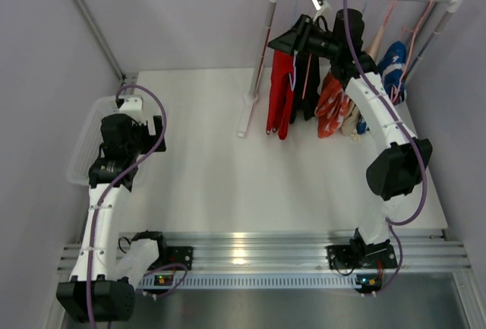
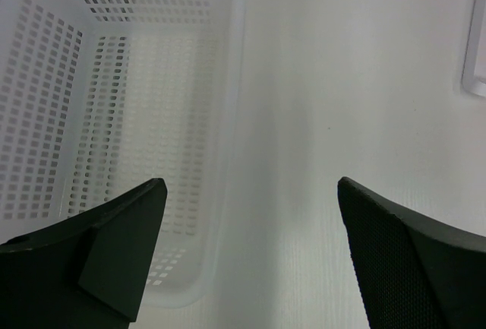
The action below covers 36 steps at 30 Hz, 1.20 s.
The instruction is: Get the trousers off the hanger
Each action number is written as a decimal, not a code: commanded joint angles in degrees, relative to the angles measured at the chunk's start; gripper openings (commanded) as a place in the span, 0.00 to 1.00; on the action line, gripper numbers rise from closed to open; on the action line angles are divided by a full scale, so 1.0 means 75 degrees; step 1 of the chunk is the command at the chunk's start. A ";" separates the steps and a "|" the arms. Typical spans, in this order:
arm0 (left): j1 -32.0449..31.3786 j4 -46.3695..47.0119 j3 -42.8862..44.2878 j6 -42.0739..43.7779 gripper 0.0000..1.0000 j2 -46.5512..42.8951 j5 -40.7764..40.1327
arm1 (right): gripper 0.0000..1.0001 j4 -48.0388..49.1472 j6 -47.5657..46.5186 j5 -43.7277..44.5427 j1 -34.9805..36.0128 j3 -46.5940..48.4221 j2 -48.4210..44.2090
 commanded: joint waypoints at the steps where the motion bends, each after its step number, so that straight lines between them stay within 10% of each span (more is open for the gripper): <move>1: 0.0035 0.0246 0.0032 -0.0045 0.99 0.0009 0.0039 | 0.06 0.0587 -0.0408 0.0029 -0.0099 0.0227 -0.0065; 14: 0.0035 0.0258 -0.0015 -0.0033 0.99 -0.0014 0.0074 | 0.67 0.0247 -0.0396 -0.0123 -0.0134 -0.0077 0.0053; 36: 0.0035 0.0316 -0.0121 -0.0091 0.99 -0.0014 0.0109 | 0.58 0.0844 0.0870 -0.1541 -0.0861 -0.0488 -0.0111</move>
